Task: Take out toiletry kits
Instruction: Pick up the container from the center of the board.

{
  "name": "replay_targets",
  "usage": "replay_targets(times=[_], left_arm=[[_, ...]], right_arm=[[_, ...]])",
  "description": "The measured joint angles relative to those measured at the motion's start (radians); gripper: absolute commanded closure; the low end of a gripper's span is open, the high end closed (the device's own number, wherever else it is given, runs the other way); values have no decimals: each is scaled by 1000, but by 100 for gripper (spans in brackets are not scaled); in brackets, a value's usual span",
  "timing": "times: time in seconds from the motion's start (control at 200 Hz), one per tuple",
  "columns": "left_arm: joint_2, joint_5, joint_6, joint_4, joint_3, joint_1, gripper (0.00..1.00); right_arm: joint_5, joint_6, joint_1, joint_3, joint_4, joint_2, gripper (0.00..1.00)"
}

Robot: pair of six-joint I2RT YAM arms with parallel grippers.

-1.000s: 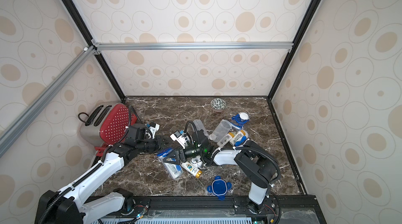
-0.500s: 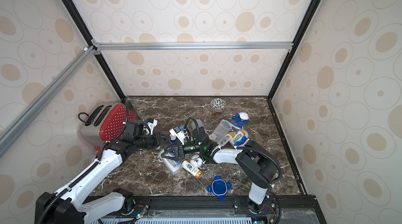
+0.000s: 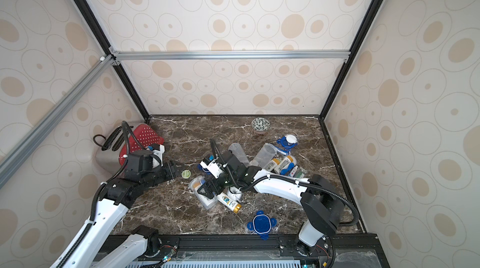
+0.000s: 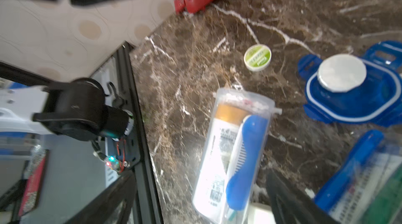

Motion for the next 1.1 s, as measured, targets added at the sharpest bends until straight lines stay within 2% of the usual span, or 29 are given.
replay_targets(times=[0.06,0.22,0.406,0.781,1.102], left_arm=[[-48,-52,8,-24,-7,0,32],[-169,-182,19,-76,-14,0,24],[-270,-264,34,-109,-14,1,23],[-272,-271,55,-136,-14,1,22],[-292,-258,64,-135,-14,1,22]], right_arm=[[53,-13,35,40,-62,43,3],[158,-30,98,134,-171,161,4],[277,-27,132,235,-259,245,7],[377,7,145,356,-375,356,21],[337,123,142,460,-469,406,34]])
